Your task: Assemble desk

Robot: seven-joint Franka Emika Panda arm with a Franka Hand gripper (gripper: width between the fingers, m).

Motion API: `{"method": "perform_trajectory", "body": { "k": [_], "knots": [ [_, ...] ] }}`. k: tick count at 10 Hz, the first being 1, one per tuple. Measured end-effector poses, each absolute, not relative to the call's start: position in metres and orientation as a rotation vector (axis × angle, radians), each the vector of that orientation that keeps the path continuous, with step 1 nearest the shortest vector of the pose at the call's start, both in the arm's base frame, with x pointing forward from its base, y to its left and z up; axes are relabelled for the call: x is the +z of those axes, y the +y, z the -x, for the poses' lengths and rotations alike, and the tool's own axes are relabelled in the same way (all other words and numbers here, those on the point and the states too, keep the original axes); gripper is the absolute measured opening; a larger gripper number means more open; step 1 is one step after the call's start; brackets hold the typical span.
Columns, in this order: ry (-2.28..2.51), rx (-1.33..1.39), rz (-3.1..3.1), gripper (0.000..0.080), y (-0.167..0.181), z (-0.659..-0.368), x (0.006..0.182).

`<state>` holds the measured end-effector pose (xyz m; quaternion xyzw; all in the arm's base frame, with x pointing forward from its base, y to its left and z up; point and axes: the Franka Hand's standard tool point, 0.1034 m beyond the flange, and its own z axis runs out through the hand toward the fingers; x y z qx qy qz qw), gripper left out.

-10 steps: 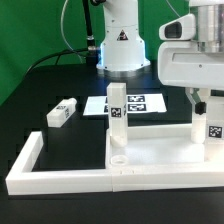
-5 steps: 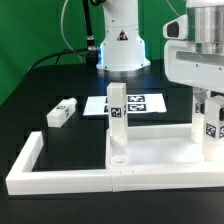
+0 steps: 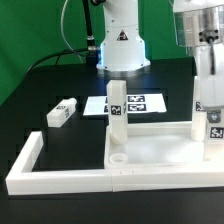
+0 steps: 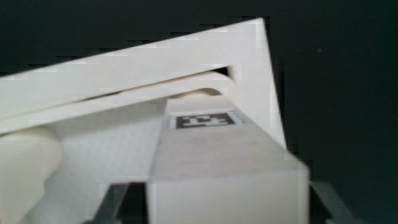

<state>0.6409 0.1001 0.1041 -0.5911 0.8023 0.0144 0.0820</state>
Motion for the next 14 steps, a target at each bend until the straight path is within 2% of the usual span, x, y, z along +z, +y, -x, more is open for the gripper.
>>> {"method": "perform_trajectory", "body": {
  "k": [4,5,6,7,8,9,10,14],
  "knots": [
    [2.527,0.041,1.601,0.0295,0.089,-0.640,0.103],
    [2.523,0.038,1.607,0.0481,0.089,-0.640,0.103],
    [2.520,0.035,1.609,0.0592,0.089,-0.640,0.103],
    [2.479,0.027,1.657,0.0592,0.086,-0.640,0.110],
    [2.430,0.017,1.687,0.0638,0.078,-0.639,0.128],
    [2.392,0.005,1.691,0.0646,0.067,-0.637,0.151],
    [2.392,0.002,1.674,0.0646,0.062,-0.636,0.159],
    [2.398,0.004,1.685,0.0649,0.063,-0.634,0.152]
  ]
}}
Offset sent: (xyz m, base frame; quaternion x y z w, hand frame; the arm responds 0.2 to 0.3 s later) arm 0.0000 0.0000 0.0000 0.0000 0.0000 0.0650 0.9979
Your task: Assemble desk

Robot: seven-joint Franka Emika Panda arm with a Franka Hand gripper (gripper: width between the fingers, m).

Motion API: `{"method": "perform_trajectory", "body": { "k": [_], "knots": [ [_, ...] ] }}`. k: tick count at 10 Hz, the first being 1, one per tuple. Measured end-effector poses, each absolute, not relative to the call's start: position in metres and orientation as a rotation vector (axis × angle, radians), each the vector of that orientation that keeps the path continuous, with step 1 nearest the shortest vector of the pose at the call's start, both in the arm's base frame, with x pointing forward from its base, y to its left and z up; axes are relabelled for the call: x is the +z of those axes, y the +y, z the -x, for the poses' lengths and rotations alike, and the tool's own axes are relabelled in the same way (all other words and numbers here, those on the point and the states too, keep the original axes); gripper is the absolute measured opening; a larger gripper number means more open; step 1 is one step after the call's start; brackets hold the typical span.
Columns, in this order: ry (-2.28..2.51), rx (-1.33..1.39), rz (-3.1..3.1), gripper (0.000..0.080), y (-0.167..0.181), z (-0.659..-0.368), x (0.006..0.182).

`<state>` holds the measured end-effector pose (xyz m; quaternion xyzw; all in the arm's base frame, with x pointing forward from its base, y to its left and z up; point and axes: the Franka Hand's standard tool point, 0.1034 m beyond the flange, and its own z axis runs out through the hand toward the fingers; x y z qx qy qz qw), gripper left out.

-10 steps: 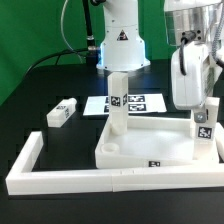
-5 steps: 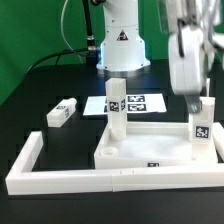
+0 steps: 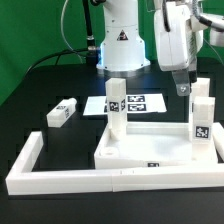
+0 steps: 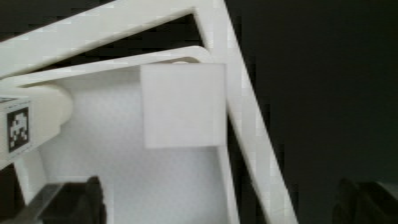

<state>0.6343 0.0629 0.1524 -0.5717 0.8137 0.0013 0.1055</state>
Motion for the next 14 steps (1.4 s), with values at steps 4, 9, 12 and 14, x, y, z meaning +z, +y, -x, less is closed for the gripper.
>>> {"method": "perform_trajectory", "body": {
  "k": [4,9,12,14],
  "knots": [
    [2.236,-0.054,1.862,0.0649,0.036,-0.619,0.158],
    [1.749,-0.134,2.334,0.0649,-0.006,-0.599,0.169],
    [1.433,-0.177,2.552,0.0649,-0.015,-0.597,0.167],
    [1.146,-0.178,2.708,0.0649,-0.064,-0.581,0.159]
  ]
}}
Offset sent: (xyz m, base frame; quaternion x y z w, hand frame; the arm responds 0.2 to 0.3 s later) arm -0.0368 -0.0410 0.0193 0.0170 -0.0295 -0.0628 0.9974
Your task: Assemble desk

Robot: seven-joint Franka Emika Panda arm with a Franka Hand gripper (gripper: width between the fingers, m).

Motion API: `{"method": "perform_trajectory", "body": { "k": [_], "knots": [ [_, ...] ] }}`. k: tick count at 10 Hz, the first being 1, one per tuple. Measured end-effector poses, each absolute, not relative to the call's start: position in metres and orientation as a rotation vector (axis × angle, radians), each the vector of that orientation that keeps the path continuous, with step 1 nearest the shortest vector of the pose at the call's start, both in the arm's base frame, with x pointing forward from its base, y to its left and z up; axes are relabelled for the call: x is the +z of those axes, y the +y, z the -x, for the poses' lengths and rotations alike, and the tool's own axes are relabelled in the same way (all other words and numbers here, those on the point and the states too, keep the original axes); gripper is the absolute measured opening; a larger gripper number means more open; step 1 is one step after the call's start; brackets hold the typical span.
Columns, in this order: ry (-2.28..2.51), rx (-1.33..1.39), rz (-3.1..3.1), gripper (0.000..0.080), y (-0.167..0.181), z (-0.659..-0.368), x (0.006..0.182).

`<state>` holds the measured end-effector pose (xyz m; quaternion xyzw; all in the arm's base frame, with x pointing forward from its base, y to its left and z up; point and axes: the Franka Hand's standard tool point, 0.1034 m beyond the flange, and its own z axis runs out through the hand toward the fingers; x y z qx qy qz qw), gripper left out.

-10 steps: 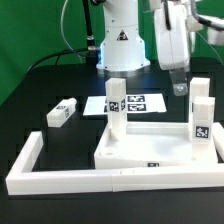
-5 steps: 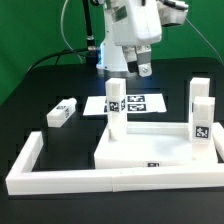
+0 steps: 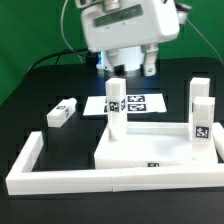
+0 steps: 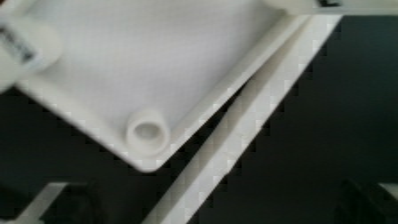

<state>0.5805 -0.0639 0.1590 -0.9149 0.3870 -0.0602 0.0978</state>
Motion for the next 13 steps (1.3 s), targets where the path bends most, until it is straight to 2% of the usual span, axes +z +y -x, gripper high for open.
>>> {"method": "perform_trajectory", "body": {
  "k": [3,7,8,10,11,13],
  "knots": [
    [0.825,-0.143,2.861,0.0649,-0.118,-0.552,0.138],
    [0.828,-0.113,2.854,0.0649,-0.118,-0.547,0.134],
    [0.773,-0.038,2.856,0.0649,-0.119,-0.540,0.128],
    [0.630,0.209,2.883,0.0649,-0.151,-0.520,0.102],
    [0.563,0.328,2.901,0.0649,-0.164,-0.501,0.098],
    [0.410,0.416,2.907,0.0649,-0.178,-0.481,0.093]
  ]
}}
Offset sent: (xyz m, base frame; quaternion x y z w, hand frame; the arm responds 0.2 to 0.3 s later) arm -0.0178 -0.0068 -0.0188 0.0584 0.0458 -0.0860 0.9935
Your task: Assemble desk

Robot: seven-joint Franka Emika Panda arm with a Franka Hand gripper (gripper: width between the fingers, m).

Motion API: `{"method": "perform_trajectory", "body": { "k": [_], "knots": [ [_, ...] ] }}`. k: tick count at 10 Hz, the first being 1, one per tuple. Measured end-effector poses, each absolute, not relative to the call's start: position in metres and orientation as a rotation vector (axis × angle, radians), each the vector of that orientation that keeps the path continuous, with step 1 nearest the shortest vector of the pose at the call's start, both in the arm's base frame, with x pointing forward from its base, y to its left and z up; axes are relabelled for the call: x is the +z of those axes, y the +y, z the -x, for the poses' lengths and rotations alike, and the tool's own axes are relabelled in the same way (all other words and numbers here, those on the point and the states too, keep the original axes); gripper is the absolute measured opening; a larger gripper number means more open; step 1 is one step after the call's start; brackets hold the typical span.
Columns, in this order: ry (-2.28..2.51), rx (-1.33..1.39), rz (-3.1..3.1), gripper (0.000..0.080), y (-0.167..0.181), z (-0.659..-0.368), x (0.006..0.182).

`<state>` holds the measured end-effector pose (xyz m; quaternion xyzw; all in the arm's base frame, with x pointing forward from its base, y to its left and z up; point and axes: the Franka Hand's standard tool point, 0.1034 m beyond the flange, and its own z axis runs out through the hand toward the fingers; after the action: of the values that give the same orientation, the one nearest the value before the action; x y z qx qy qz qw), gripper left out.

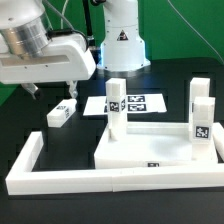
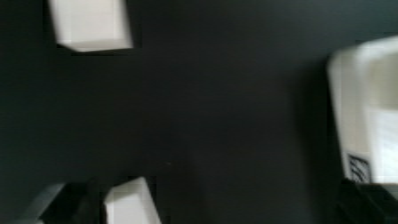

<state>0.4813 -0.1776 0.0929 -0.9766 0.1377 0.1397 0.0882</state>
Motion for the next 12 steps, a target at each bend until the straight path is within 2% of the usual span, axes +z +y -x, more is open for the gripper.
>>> {"method": "perform_trajectory", "body": {
  "k": [4,7,8,11,12],
  "knots": [
    [0.396,0.790,2.774,0.0649,-0.177,-0.470,0.089],
    [0.403,1.144,2.637,0.0649,-0.198,-0.455,0.069],
    [0.412,1.185,2.625,0.0649,-0.201,-0.456,0.061],
    [0.415,1.171,2.637,0.0649,-0.203,-0.458,0.059],
    [0.451,1.207,2.616,0.0649,-0.206,-0.449,0.049]
  ]
}}
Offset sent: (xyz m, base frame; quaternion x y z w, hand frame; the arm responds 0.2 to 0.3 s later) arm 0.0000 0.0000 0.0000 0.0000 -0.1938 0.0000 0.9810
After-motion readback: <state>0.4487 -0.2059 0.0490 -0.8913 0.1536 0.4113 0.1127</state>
